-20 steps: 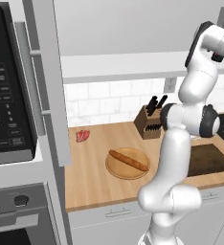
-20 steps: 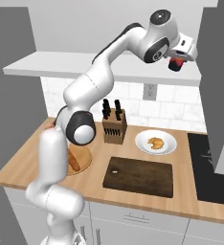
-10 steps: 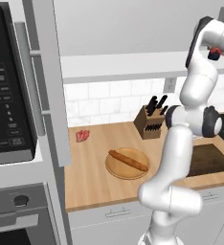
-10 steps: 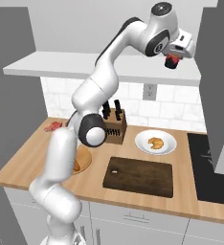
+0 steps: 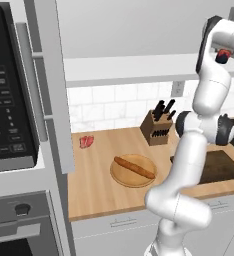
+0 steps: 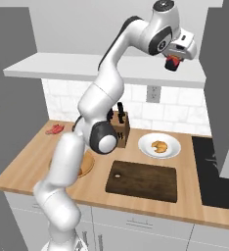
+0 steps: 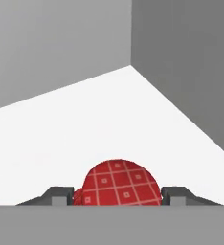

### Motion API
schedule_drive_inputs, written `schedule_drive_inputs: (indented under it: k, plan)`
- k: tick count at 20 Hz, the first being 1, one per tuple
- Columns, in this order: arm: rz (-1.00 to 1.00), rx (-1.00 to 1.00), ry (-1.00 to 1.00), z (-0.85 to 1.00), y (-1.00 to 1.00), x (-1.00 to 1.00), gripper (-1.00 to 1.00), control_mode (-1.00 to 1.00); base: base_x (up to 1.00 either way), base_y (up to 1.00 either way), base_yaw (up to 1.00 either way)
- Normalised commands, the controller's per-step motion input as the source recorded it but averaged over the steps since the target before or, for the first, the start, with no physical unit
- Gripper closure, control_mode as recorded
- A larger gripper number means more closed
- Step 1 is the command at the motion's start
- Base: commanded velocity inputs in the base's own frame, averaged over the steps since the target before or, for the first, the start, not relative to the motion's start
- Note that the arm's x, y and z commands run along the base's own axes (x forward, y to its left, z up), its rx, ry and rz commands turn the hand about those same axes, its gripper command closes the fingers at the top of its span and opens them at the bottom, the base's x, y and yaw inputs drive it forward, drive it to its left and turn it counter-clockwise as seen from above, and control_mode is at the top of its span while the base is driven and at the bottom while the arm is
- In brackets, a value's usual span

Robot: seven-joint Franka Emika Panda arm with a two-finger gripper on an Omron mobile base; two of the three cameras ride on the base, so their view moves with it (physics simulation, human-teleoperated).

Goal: From the different types of pastries on the counter, select a croissant and place it on the cutting board. Then retrieve a jar of jam from the cabinet and place it alongside the croissant on the cutting board.

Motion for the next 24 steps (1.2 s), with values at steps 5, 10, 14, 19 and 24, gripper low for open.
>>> schedule_drive_inputs:
  k: [5,10,14,19,24]
  plan:
    - [-0.05,0.0,-0.01,0.01,0.27,-0.41,1.0,-1.0,0.0,0.0,0.0]
    - [-0.19,-0.06,-0.19,-0.2,0.57,-0.3,1.0,-1.0,0.0,0.0,0.0]
    - [-0.17,-0.13,-0.35,-0.01,0.48,-0.65,1.0,-1.0,0.0,0.0,0.0]
    - [-0.07,-0.04,-0.21,-0.04,0.36,-0.99,1.0,-1.0,0.0,0.0,0.0]
    - [-0.07,-0.01,-0.05,-0.32,0.36,-1.0,1.0,-1.0,0.0,0.0,0.0]
